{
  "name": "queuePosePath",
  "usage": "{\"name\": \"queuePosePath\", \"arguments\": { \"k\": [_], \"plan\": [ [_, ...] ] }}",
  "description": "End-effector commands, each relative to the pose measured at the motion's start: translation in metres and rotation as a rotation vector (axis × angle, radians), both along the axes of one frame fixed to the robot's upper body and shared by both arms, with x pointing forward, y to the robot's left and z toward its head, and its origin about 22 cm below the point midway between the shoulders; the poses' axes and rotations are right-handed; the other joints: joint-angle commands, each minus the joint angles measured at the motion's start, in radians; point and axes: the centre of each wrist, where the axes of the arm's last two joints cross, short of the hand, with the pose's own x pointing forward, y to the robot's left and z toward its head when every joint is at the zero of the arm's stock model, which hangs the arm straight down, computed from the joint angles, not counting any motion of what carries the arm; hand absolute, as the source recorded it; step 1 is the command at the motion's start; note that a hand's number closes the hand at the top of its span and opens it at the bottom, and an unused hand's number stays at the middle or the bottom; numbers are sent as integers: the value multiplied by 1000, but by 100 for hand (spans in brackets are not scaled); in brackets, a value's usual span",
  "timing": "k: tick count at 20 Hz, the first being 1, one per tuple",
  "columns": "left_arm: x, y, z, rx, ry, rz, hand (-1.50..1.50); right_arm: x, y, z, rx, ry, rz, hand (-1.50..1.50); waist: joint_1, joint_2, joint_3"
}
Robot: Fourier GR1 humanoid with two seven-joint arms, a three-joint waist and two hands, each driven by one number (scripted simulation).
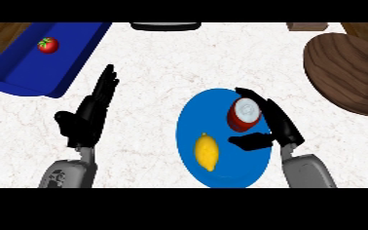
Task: Pick the can from the plate and place it in the bowl
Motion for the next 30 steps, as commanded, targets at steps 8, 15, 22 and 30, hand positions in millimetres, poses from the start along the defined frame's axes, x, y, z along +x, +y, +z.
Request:
{"name": "queuePosePath", "arguments": {
  "k": [8, 15, 22, 30],
  "plan": [
    [-5, 8, -2, 1, 9, -3, 0, 5, 21, -20, -50, -52, 193, 150, 2, 3, 2],
    [8, 8, 2, -4, 3, 10, 0, -23, -5, -17, 32, -83, 39, 150, -6, 2, 2],
    [-3, 7, -3, 8, 10, -3, 0, -35, -51, 27, 188, -344, -24, 150, -9, -1, 2],
    [-3, 10, 3, 4, 3, 15, 0, -62, -34, 107, 70, -642, -98, 150, -9, -2, 1]
  ]
}}
